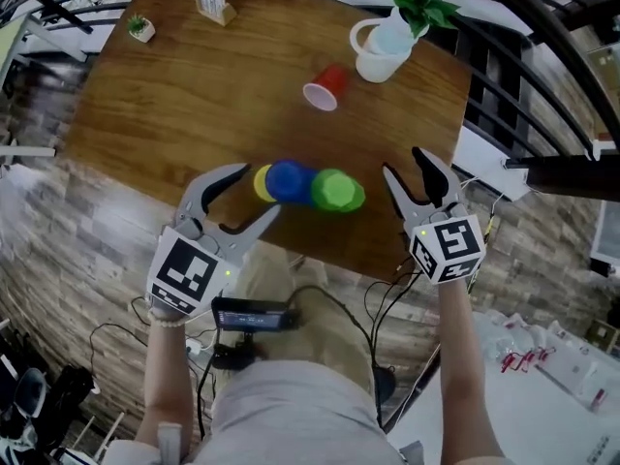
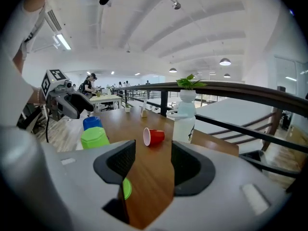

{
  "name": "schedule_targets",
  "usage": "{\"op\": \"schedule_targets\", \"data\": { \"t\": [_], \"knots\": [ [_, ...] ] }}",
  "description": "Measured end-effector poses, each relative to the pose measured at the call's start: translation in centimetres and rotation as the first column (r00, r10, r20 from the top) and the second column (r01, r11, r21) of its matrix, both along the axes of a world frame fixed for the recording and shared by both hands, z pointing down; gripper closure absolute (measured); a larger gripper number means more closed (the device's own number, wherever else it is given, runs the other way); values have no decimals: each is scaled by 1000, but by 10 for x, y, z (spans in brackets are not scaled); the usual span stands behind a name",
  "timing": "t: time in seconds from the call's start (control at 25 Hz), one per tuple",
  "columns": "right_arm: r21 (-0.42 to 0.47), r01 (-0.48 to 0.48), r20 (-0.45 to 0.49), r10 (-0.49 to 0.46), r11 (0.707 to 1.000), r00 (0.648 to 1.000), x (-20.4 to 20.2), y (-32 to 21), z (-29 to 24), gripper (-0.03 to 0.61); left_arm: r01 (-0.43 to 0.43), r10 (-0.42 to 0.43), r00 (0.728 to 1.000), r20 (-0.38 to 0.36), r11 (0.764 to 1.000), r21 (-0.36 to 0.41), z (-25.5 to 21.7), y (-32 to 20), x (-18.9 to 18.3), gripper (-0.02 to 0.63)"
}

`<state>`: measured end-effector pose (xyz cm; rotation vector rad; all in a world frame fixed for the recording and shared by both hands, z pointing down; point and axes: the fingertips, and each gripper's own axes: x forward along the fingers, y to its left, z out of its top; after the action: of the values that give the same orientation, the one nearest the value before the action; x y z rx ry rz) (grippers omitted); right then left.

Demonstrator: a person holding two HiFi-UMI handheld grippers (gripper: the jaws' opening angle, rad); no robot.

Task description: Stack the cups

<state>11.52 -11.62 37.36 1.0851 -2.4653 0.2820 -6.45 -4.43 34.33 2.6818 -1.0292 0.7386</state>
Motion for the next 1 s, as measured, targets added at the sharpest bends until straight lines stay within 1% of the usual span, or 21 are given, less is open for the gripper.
{"op": "schedule_targets", "data": {
  "t": [0.12, 0.28, 0.44, 0.56, 0.72, 0.84, 1.0],
  "knots": [
    [-40, 19, 45, -17, 999, 999, -10, -19, 5, 357, 39, -39, 999, -8, 999, 6, -3, -2, -12, 365],
    [-117, 17, 133, -2, 993, 991, -23, -47, 14, 357, 99, -99, 995, -13, 995, 11, -4, -3, -30, 365],
    [-209, 14, 215, 32, 978, 976, -36, -75, 29, 357, 194, -195, 979, -50, 980, -34, -2, 1, -46, 365],
    [-266, 28, 254, 42, 964, 966, -47, -93, 40, 357, 209, -210, 977, -42, 977, -32, 1, 3, -55, 367],
    [-334, 60, 304, 47, 940, 952, -58, -113, 53, 357, 253, -257, 965, -51, 965, -67, 9, 4, -62, 367],
    [-392, 64, 353, 85, 918, 932, -65, -126, 62, 357, 265, -269, 962, -51, 961, -78, 14, 5, -67, 367],
    [-439, 46, 382, 140, 897, 913, -72, -139, 71, 356, 270, -275, 960, -54, 958, -92, 19, 6, -69, 368]
  ]
}}
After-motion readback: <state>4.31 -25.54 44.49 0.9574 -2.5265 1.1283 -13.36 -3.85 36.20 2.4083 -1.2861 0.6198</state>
